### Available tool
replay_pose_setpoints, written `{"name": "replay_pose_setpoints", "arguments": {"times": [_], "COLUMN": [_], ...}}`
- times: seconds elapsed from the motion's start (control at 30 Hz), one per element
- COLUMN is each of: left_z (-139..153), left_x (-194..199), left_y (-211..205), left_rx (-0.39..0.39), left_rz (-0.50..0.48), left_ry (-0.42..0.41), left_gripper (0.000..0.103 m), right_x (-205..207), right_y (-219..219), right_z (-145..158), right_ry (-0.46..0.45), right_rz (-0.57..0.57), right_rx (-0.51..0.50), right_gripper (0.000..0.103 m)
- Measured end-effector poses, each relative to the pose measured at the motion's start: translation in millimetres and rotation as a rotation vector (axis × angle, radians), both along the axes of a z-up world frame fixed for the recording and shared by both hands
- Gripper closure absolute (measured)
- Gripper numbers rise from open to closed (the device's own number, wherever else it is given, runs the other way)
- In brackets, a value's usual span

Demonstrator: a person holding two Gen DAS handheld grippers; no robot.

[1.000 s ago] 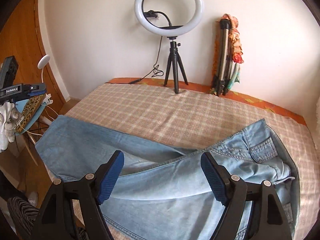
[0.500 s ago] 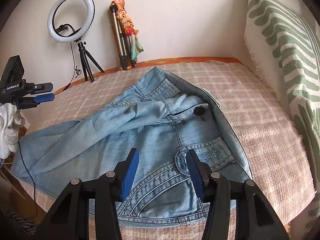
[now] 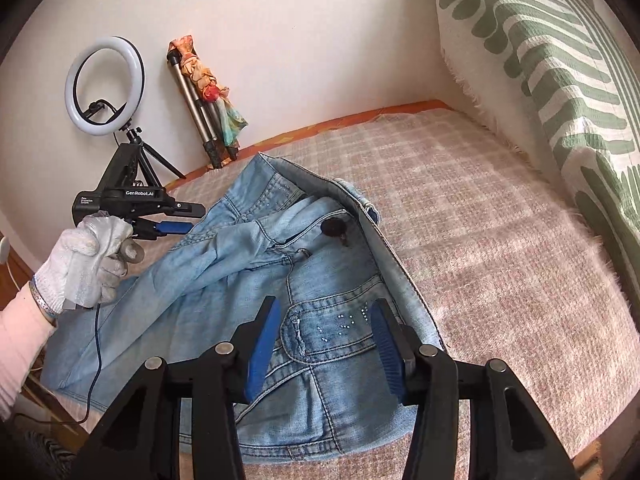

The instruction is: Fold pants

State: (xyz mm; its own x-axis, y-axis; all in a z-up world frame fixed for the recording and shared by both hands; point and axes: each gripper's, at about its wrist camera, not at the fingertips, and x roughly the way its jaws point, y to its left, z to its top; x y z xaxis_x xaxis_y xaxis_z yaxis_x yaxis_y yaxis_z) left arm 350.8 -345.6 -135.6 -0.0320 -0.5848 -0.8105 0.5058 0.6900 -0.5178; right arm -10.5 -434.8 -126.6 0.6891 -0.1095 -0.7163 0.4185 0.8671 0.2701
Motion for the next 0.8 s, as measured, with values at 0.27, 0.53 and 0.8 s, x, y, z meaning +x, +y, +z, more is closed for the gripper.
{"name": "replay_pose_setpoints", "arguments": {"times": [0.27,0.53,0.8], "left_z": [-0.8,20.8,81.0], "left_x": [-5.0,-16.6,-88.0], "left_y": [-11.2,-15.9,-24.0], "left_rx": [-0.041,-0.106,-0.197], "left_rz": [-0.035,-0.051,-0.216], "left_ry": [-0.04,-0.117,-0.24], "left_gripper": [0.056,0.099,0.1], "right_x": [7.4,8.2,-2.8], "right_y": [-3.2,-9.5,-28.1], "right_z": [-12.4,-15.4,-12.8], "right_ry": [0.042,0.038,-0.022], "right_rz": [-0.003,-0.031,-0.083], "right_rx": [-0.002,0.031,0.115], "right_gripper": [0.054,0.054,0.053]}}
